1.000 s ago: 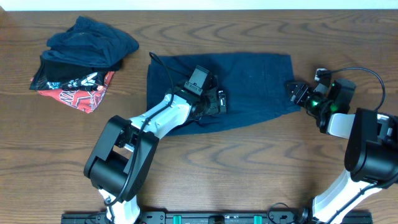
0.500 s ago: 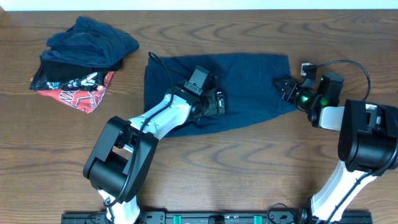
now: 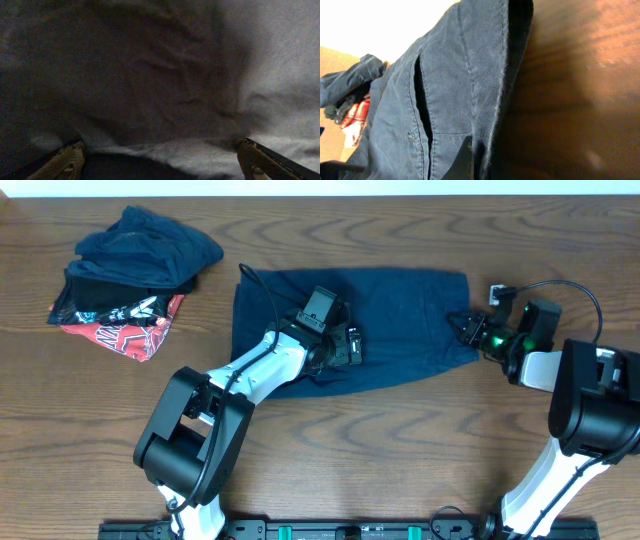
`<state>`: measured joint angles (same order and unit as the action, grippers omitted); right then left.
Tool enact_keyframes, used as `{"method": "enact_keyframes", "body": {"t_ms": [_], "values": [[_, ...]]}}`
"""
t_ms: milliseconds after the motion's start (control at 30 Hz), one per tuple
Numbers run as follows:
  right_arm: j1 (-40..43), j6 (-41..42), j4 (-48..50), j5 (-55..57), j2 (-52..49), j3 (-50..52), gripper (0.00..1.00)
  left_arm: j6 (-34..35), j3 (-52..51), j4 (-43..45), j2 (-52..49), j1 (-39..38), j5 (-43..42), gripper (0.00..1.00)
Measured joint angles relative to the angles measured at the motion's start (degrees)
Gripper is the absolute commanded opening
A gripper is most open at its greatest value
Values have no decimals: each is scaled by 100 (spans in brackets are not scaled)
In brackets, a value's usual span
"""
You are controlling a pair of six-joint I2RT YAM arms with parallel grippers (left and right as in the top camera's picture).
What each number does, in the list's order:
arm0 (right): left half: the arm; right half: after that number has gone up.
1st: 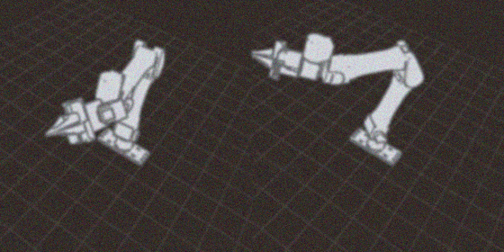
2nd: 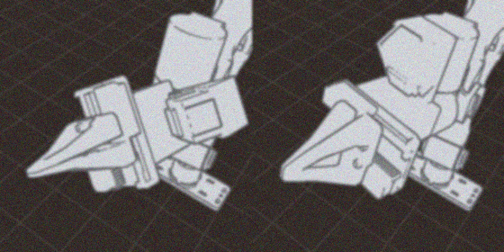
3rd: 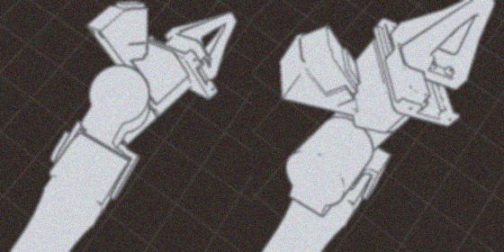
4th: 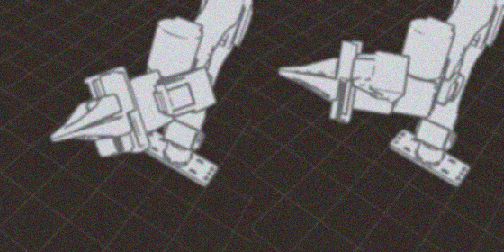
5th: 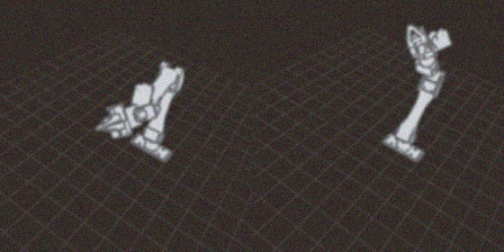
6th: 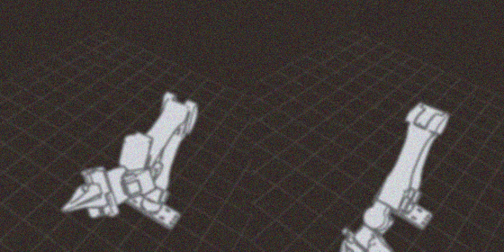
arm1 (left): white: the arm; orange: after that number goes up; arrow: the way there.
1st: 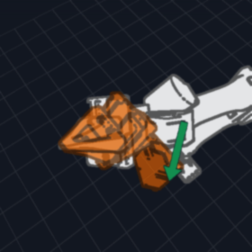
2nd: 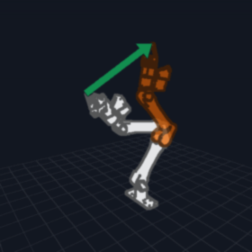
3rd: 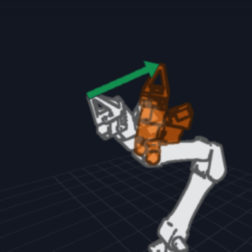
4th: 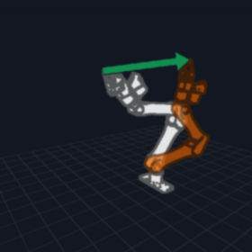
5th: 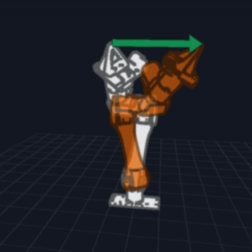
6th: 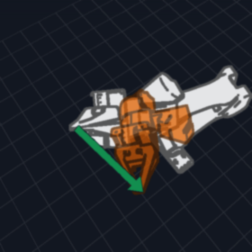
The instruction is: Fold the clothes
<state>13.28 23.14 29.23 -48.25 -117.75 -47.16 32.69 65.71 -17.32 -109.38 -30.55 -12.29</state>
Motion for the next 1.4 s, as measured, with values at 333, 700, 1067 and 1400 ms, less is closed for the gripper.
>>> {"method": "enact_keyframes", "body": {"t_ms": [333,700,1067,1400], "values": [[92,-83,-199,-151,0,-4,1,-120,-13,-133,42,0,28,98],[151,-951,-1665,81,603,-118,1,-125,-13,-138,48,0,24,98],[385,-2020,-3552,1106,1226,-903,1,-317,-15,-271,448,7,76,98],[376,-2393,-4590,1633,1576,-1290,1,-334,-15,-695,730,48,293,98]]}}
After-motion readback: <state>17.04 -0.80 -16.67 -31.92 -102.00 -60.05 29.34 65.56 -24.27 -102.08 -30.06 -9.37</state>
